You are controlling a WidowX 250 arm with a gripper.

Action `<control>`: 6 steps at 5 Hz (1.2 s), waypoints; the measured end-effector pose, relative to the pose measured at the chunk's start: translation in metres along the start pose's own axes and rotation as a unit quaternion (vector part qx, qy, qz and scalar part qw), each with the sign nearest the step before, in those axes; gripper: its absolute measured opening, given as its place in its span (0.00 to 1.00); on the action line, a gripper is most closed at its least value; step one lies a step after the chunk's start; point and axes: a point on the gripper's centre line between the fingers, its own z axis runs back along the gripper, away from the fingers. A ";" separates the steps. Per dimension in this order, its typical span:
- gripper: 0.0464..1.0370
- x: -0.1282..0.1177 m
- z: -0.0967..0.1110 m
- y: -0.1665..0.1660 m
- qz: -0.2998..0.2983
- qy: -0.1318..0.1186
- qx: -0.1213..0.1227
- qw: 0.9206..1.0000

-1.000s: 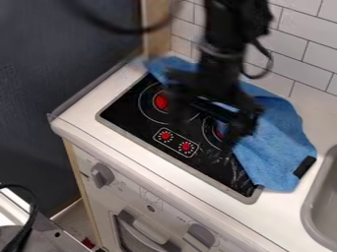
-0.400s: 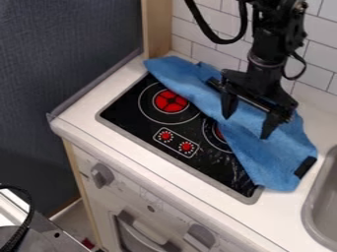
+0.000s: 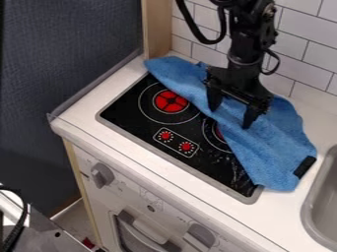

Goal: Move the cloth from top to bottom

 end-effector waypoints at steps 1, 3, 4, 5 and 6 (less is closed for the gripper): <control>0.96 0.001 -0.003 0.011 0.014 -0.009 0.000 1.000; 0.96 -0.042 -0.018 0.016 0.074 0.058 0.003 0.996; 0.96 -0.059 -0.018 0.017 0.073 0.084 0.004 0.994; 0.96 -0.086 -0.015 0.018 0.090 0.134 0.006 0.987; 0.96 -0.129 -0.008 0.022 0.130 0.195 0.018 0.972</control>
